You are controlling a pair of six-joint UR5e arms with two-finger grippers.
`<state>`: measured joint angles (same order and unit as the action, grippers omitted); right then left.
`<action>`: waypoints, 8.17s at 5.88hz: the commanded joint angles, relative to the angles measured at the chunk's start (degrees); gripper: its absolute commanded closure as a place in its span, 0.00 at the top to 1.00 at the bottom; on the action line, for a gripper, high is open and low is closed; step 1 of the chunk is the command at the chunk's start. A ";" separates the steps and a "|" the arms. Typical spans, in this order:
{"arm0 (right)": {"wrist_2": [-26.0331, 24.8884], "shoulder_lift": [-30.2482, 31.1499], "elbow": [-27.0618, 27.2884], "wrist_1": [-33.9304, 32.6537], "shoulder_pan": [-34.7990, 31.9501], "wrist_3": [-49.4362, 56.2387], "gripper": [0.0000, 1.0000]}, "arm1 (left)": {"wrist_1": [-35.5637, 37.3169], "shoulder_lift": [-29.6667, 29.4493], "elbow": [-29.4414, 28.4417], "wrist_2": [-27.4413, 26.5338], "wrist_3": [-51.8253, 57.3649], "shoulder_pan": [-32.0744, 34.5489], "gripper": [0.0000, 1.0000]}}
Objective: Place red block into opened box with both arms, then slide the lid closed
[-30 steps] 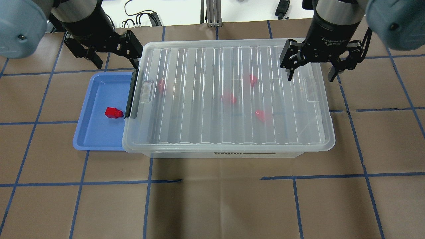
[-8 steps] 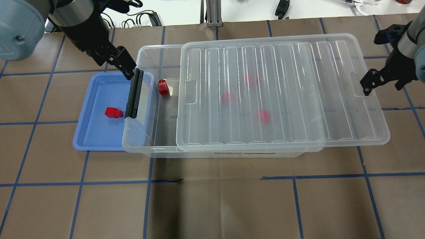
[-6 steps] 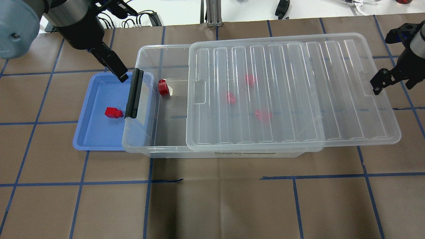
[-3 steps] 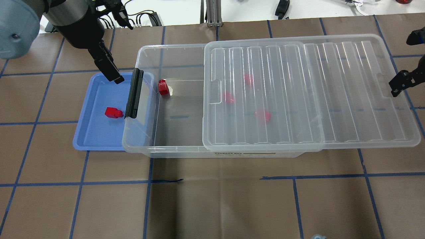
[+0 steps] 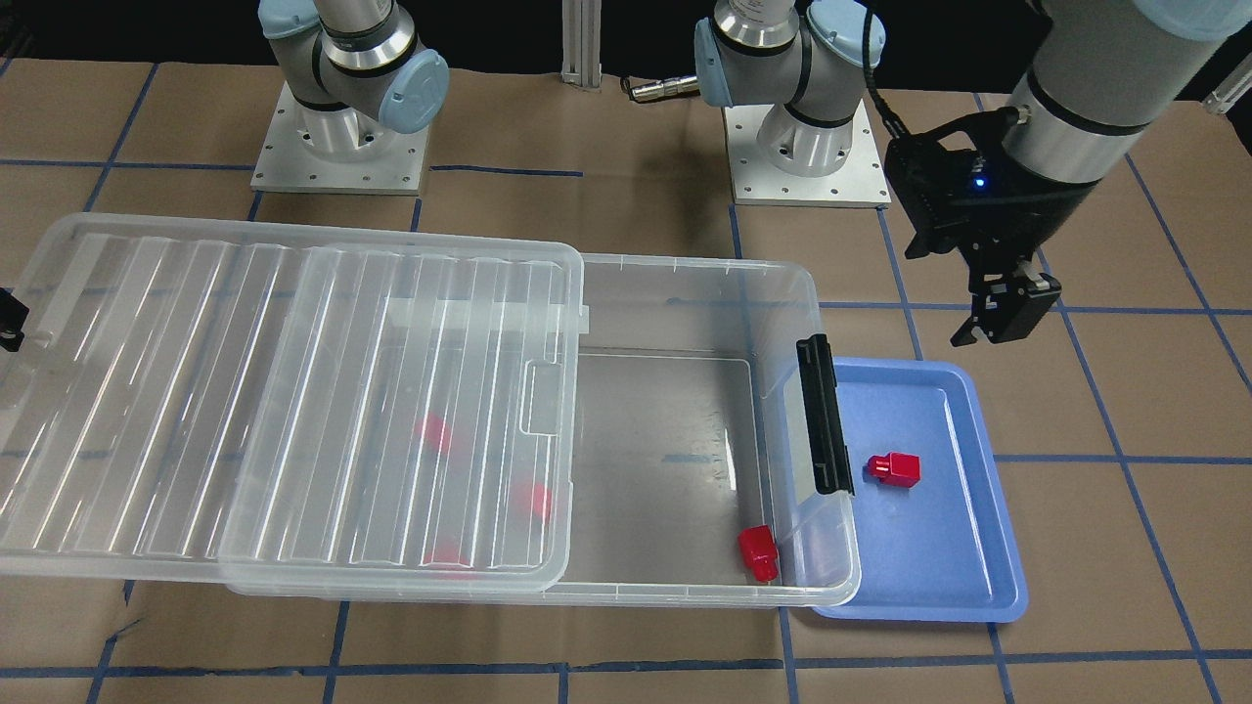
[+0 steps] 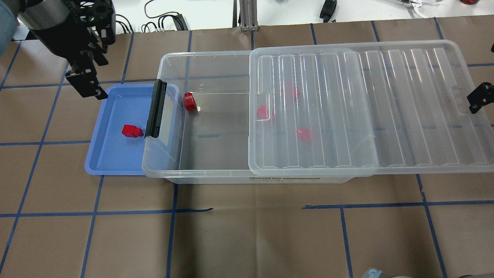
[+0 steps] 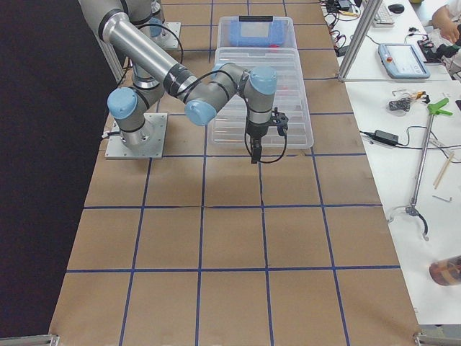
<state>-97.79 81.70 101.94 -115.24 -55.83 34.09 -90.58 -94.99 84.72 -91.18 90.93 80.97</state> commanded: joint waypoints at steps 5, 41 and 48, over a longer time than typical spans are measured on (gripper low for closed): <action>0.23 7.59 -12.96 22.36 -14.43 -19.96 1.00 | 20.57 -10.03 12.37 0.31 22.18 -4.68 0.98; 6.65 7.25 -17.57 31.14 -32.62 -35.28 1.00 | -1.99 -6.89 -1.44 3.03 -7.26 15.62 0.98; 4.29 -3.81 -16.08 15.70 5.28 2.10 1.00 | -11.12 1.21 -5.26 1.98 -37.23 8.25 0.98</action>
<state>-92.87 79.86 85.36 -96.38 -52.79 33.91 -102.38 -94.03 80.09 -89.12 61.55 89.85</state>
